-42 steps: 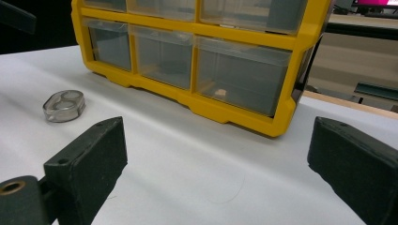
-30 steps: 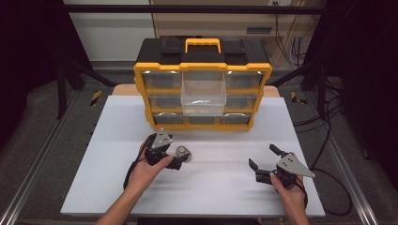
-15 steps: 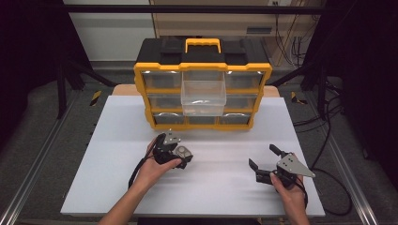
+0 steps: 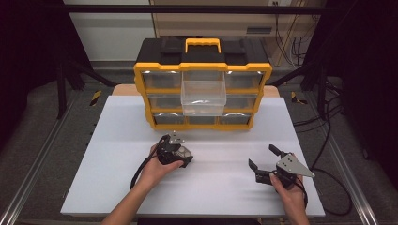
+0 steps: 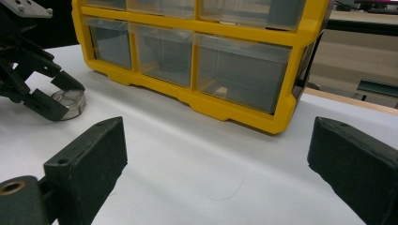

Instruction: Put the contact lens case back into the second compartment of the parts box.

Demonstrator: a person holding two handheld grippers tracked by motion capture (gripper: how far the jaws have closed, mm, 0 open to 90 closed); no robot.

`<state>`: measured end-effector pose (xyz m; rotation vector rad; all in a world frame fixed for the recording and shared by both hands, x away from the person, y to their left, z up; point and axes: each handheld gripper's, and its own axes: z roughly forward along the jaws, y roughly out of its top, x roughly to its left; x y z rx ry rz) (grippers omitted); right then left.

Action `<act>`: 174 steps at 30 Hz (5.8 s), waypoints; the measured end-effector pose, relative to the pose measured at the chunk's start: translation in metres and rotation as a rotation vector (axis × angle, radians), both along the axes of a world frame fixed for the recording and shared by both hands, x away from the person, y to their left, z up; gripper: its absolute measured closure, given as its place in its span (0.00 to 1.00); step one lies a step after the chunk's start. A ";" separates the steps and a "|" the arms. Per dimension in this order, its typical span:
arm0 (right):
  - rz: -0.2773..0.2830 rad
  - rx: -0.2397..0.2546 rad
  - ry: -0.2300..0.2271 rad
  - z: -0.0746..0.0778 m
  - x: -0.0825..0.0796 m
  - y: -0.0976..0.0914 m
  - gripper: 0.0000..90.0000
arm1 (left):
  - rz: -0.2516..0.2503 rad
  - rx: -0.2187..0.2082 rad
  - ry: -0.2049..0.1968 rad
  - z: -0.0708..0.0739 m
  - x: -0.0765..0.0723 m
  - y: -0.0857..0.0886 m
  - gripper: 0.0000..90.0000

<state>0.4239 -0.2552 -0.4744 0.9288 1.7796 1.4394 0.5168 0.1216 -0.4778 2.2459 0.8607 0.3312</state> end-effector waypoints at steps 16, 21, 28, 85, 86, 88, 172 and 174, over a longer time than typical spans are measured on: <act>0.000 -0.001 0.002 0.000 0.000 0.000 0.06 | -0.036 -0.043 -0.065 0.023 -0.013 -0.001 0.29; -0.002 -0.003 0.006 -0.001 0.000 0.000 0.06 | -0.051 -0.084 -0.125 0.046 -0.021 0.005 0.29; -0.010 0.001 0.016 -0.001 0.001 0.001 0.05 | -0.055 -0.116 -0.173 0.078 -0.037 0.013 0.29; -0.002 -0.016 0.022 -0.002 0.001 0.005 0.04 | -0.087 -0.203 -0.337 0.180 -0.072 0.034 0.29; -0.002 -0.015 0.023 -0.002 0.001 0.005 0.04 | -0.087 -0.203 -0.338 0.181 -0.072 0.034 0.29; -0.001 -0.015 0.022 -0.002 0.001 0.005 0.04 | -0.088 -0.204 -0.339 0.182 -0.072 0.034 0.29; -0.002 -0.011 0.026 -0.001 0.001 0.002 0.04 | -0.030 -0.303 -0.410 0.272 -0.023 0.008 0.29; -0.004 -0.013 0.027 -0.001 0.001 0.002 0.04 | -0.032 -0.297 -0.411 0.272 -0.022 0.007 0.29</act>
